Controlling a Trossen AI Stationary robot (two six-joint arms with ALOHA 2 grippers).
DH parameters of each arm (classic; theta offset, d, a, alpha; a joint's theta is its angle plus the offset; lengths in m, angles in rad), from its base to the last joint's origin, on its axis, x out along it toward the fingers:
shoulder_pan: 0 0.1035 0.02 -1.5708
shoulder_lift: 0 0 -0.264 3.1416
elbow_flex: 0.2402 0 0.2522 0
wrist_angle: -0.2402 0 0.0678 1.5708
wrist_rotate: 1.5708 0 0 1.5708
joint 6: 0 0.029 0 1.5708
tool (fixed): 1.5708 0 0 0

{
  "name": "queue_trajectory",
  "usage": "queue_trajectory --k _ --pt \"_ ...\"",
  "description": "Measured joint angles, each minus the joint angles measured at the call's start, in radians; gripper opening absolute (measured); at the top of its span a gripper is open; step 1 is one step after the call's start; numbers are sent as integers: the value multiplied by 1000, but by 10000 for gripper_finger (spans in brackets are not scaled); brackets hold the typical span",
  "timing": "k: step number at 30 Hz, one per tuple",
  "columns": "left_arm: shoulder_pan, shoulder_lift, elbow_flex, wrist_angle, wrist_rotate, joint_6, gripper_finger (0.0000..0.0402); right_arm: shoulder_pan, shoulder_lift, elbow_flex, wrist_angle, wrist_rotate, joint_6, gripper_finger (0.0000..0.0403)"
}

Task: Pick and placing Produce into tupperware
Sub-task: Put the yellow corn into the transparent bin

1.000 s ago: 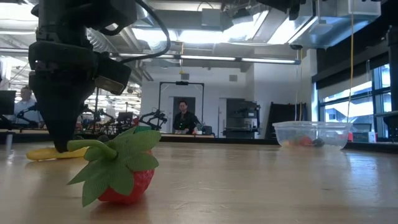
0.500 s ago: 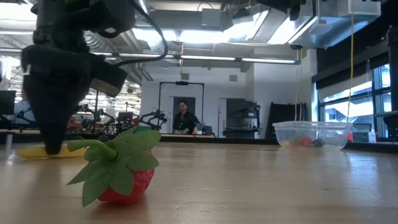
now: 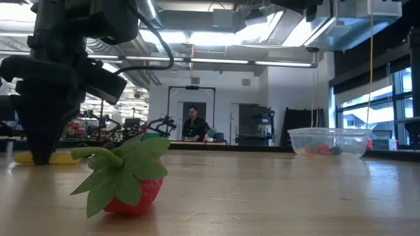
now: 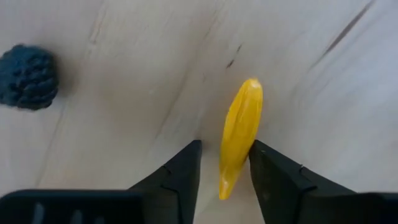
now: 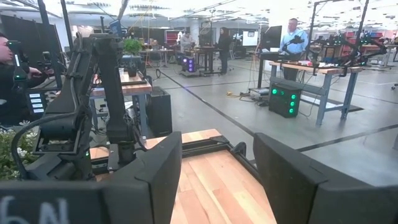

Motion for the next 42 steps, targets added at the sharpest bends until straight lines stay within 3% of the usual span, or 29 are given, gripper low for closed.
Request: queue_trajectory --k 6,12,21,25,32,38,42 --pt "0 0 0 -31 -10 0 88 0 0 0 0 0 0 201" --pt "0 0 7 -31 -3 43 13 0 0 0 0 0 0 201" --pt "97 2 202 -102 -47 251 6 0 0 0 0 2 2 201" --pt "207 2 305 -84 -92 407 4 0 -15 0 6 87 8 201" --pt "429 0 419 181 -55 615 3 0 -103 1 74 142 -60 201" --pt "573 17 428 467 28 654 2 1 -192 1 92 141 -111 201" --pt "632 105 453 650 131 647 1 1 -217 1 75 139 -114 201"
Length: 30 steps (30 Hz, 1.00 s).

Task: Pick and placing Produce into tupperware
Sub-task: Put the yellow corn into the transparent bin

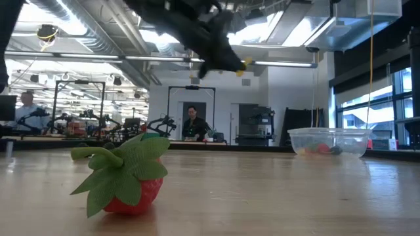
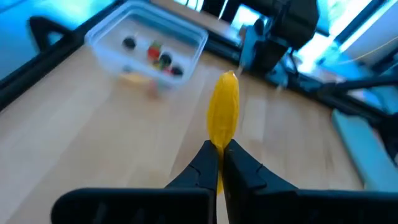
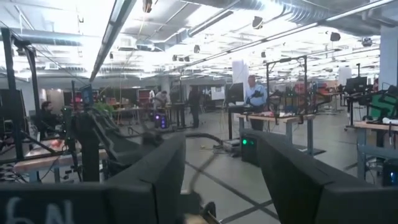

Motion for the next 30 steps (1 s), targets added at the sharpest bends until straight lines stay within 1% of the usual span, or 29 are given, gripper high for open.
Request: queue_trajectory --k 2,4,10,13,16,19,21,25,30 --pt "12 77 72 23 26 1 1 0 0 0 0 0 -16 201" --pt "17 166 173 19 43 13 1 0 1 0 -1 -1 -35 201" --pt "21 461 566 3 126 29 0 0 0 0 -1 -1 -45 201" --pt "30 590 741 3 133 16 0 0 -4 0 -2 -1 -47 201" --pt "40 696 879 5 129 -4 0 0 -9 0 -2 -1 -49 201" --pt "52 773 965 8 118 -44 0 0 -14 0 -3 -1 -49 201" --pt "59 815 998 5 115 -67 0 0 -16 0 -9 -1 -49 201" --pt "65 870 1013 8 96 -106 0 0 -17 0 -12 -1 -50 201" --pt "66 891 1013 7 67 -106 4 0 -17 0 -42 -2 -53 201"
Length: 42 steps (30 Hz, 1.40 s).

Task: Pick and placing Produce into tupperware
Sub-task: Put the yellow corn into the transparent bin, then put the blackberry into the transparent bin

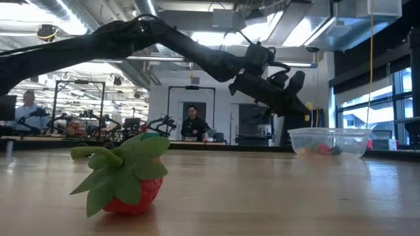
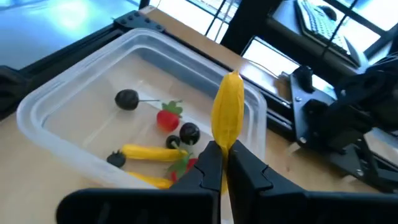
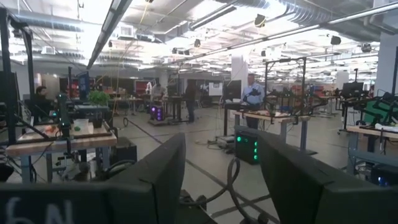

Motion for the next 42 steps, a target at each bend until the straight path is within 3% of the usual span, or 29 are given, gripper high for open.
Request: queue_trajectory --k 9,19,26,42 --pt "-5 1 0 -7 -50 66 22 0 0 0 -24 0 3 201" --pt "-24 0 0 -11 -66 109 13 0 0 0 -24 0 4 201" --pt "-32 0 0 -1 -102 147 54 0 0 0 -25 0 4 201" --pt "-27 -8 0 -9 -69 158 156 0 0 0 -28 0 4 201"
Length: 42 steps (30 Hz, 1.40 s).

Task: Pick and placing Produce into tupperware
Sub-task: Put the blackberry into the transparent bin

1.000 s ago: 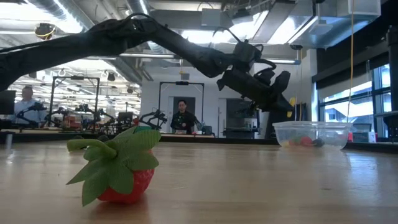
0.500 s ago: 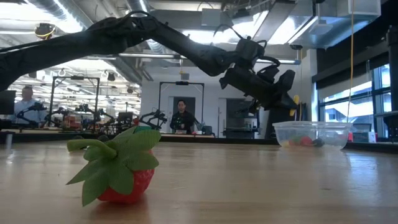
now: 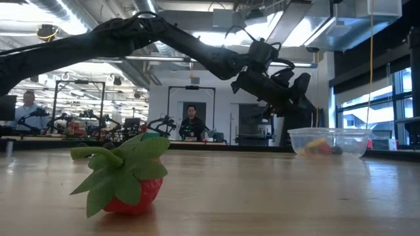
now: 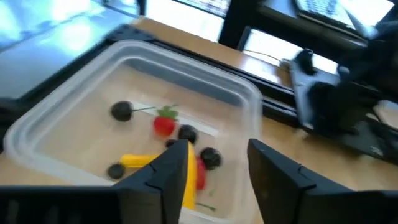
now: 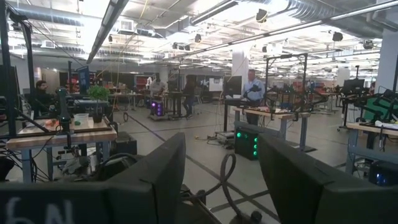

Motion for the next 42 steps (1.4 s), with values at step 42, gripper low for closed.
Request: queue_trajectory --k 42 --pt "18 -1164 -281 -1459 -296 126 181 0 -11 -1 -70 0 38 201"
